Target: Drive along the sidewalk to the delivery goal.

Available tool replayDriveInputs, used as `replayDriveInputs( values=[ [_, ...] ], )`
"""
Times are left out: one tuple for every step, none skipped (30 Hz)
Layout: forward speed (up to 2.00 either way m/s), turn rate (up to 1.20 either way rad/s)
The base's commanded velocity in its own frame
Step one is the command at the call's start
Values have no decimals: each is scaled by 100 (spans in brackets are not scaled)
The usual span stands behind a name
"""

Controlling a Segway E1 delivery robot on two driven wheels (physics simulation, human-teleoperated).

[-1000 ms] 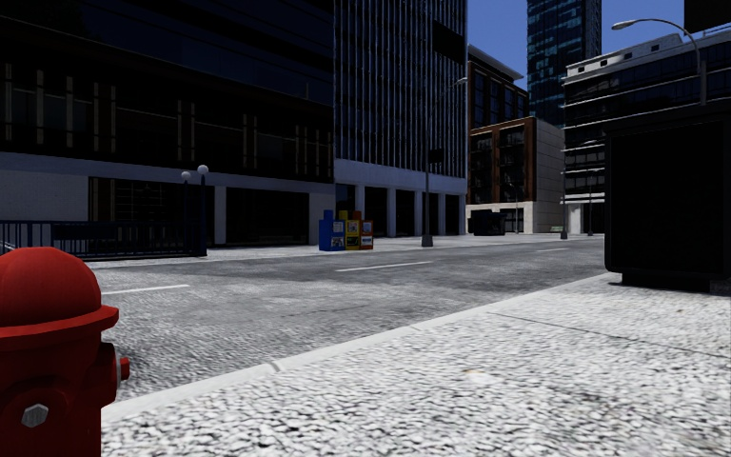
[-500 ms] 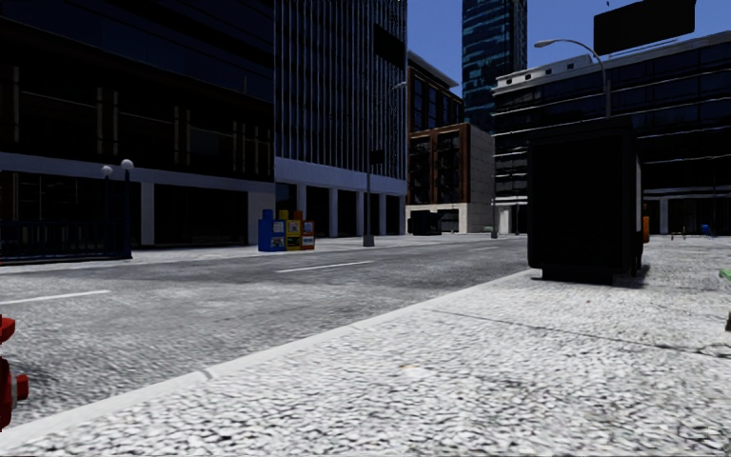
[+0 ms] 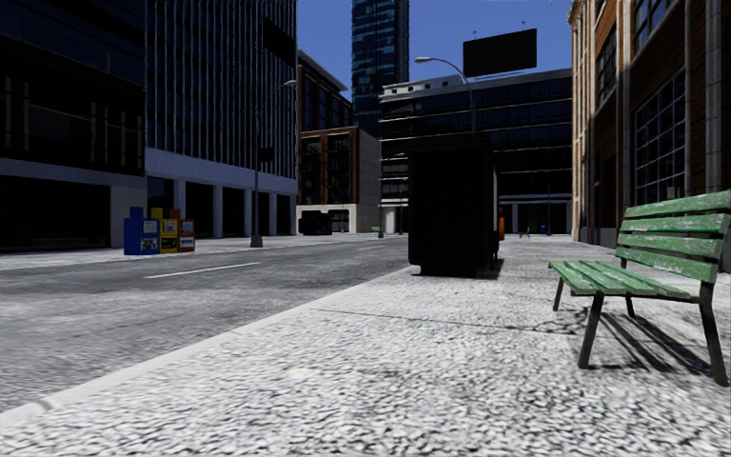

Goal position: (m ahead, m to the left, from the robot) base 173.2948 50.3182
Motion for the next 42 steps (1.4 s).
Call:
replayDriveInputs(
  values=[
    [0, 107],
    [0, 120],
    [0, 120],
    [0, 120],
    [0, 120],
    [0, 120],
    [0, 120],
    [0, 120],
    [0, 120],
    [0, 120],
    [0, 120],
    [0, 120],
    [0, 120],
    [0, 120],
    [0, 120],
    [0, 120],
    [0, 120],
    [0, 120],
    [0, 120],
    [0, 120],
    [0, 120],
    [0, 120],
    [0, 120],
    [0, 120],
    [0, 120],
    [0, 120],
    [0, 120],
    [0, 120],
    [0, 120],
    [0, 120],
    [0, 120],
    [0, 120],
    [0, 120],
    [0, 120],
    [0, 120],
    [0, 120],
    [0, 120],
    [0, 120],
    [0, 120],
    [0, 120],
    [0, 120],
    [0, 120]
  ],
)
